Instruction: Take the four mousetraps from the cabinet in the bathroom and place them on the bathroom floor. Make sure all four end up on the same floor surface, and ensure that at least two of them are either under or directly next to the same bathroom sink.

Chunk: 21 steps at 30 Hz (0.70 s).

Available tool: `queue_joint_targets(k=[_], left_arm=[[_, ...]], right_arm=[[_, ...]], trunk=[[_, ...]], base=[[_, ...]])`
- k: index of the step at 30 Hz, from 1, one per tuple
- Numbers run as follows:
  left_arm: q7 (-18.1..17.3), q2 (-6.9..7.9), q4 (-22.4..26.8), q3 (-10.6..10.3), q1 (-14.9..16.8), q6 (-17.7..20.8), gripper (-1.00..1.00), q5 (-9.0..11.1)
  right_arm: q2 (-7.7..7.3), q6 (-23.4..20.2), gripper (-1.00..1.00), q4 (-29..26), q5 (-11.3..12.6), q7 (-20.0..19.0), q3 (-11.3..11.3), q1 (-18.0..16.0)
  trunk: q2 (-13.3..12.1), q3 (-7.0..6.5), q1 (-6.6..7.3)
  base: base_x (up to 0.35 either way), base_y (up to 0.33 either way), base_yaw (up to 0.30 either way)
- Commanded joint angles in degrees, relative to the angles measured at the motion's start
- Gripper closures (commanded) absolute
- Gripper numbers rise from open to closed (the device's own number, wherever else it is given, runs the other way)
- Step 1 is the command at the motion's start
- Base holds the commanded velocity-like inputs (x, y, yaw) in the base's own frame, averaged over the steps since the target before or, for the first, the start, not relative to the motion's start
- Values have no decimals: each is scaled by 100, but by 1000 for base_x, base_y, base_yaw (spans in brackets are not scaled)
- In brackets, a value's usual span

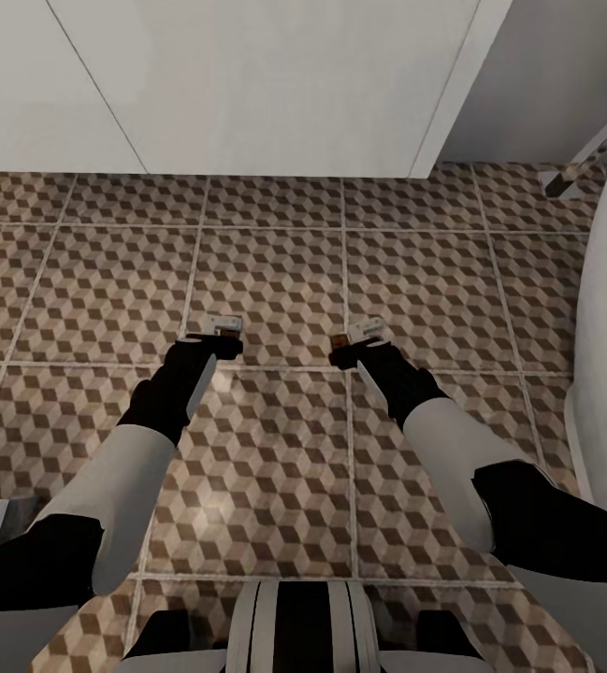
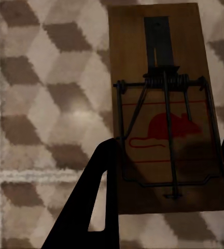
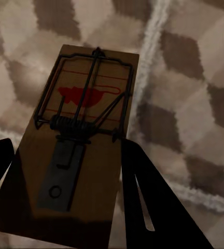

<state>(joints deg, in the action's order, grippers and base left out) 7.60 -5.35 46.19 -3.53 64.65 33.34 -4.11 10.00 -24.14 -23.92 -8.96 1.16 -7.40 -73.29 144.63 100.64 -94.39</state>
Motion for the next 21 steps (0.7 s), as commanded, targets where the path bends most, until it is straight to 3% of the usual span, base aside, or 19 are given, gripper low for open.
queue_joint_targets(k=[1, 6, 11, 16, 21], left_arm=[[6, 1, 41, -11, 0, 27, 100, -48], [2, 0, 109, -3, -4, -430, 100, -40], [-2, -28, -325, 28, 0, -834, 100, -29], [8, -92, -739, 36, 35, -858, 100, -32], [14, -144, -588, 37, 243, -412, 100, -51]], right_arm=[[0, -25, 100, -10, -17, 4, -18, -1], [0, 105, 100, -36, -18, 8, -23, -1], [0, 225, 100, -124, -23, 85, -10, -10], [0, 210, 100, -453, -21, 349, -18, -46], [0, 10, 100, -536, -62, 494, -24, -332]], trunk=[[1, 3, 1], [1, 3, 1], [1, 3, 1], [1, 3, 1], [1, 3, 1]], base=[[0, 0, 0], [0, 0, 0], [0, 0, 0], [0, 0, 0], [0, 0, 0]])
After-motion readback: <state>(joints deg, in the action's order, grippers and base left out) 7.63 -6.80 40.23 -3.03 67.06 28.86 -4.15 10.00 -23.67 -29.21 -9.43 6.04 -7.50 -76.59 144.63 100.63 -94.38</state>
